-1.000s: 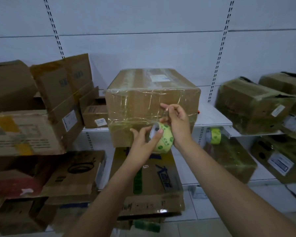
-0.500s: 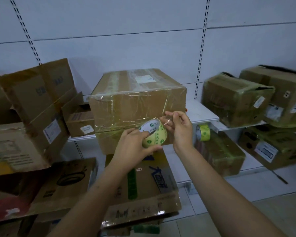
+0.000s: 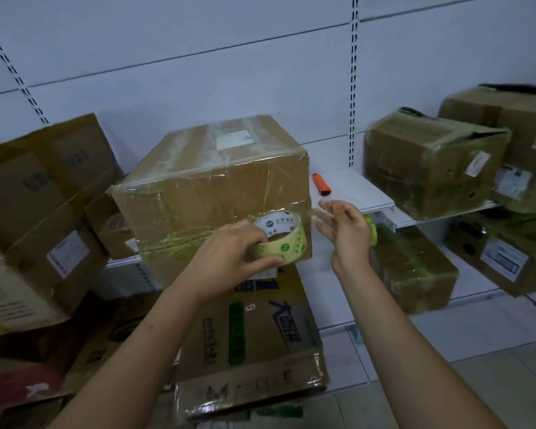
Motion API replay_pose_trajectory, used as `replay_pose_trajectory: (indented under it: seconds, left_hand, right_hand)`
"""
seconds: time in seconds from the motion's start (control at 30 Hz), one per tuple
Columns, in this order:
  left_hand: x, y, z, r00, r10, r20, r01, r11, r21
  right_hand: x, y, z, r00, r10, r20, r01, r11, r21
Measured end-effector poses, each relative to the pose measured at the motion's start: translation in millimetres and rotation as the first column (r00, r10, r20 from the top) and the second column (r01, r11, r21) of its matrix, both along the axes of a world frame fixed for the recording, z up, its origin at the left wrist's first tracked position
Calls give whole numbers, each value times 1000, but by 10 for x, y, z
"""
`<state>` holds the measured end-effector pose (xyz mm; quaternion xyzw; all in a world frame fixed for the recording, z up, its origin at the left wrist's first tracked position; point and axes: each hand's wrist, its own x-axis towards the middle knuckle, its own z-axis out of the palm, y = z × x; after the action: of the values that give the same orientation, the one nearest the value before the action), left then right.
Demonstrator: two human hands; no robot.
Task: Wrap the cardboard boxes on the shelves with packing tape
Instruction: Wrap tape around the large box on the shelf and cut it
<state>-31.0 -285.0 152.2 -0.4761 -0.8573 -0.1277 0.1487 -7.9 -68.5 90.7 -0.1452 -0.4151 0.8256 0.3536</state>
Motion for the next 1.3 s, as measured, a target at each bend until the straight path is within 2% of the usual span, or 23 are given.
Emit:
replay_pose_trajectory:
  seconds: [0.13, 0.27, 0.5, 0.57, 0.63, 0.67, 0.73, 0.77, 0.83, 1.0, 1.13, 1.23, 1.3]
  left_hand:
    - [12, 132, 12, 997, -20, -76, 22, 1000, 16]
    - [-11, 183, -39, 995, -16, -98, 21, 998, 56]
    - [-160, 146, -136, 997, -73, -21, 75, 994, 85]
    - [-169, 127, -132, 994, -90, 57, 84, 990, 110]
    - [-187, 98, -136, 990, -90, 108, 77, 989, 125]
    - [-197, 91, -142, 988, -86, 126, 70, 989, 130]
    - [-204, 100, -128, 986, -79, 144, 60, 989, 134]
    - [-205, 110, -123, 986, -78, 148, 58, 989, 135]
    - [-192, 123, -122, 986, -72, 147, 52, 989, 140]
    - [-186, 119, -146, 987, -71, 147, 48, 986, 157]
    - [-212, 127, -159, 994, -73, 86, 61, 988, 139]
    - [-209, 135, -101, 996, -63, 66, 57, 994, 88]
    - [-171, 82, -39, 999, -42, -12, 43, 997, 62]
  right_hand:
    - [-136, 38, -82, 999, 20, 31, -16, 993, -116]
    - [-314, 0, -117, 996, 32, 83, -23, 995, -102]
    - [-591, -50, -171, 986, 71, 151, -80, 995, 55]
    - [-614, -48, -181, 960, 122, 253, -142, 988, 63]
    - [-556, -13, -155, 917, -30, 398, -79, 964, 255]
    - [-484, 0, -132, 903, -162, 397, -2, 924, 382]
    - [-322, -24, -88, 909, -342, 237, 178, 835, 521]
    - [-239, -63, -75, 924, -356, 142, 226, 805, 549]
    - [-125, -154, -114, 958, -287, 20, 219, 775, 593]
    - [-157, -279, -319, 993, -118, 23, 92, 872, 481]
    - [-196, -384, -341, 995, -88, 35, 64, 893, 446]
    - [-305, -362, -302, 981, -169, 93, 125, 923, 364]
    - [-313, -423, -279, 950, -266, 166, 182, 899, 398]
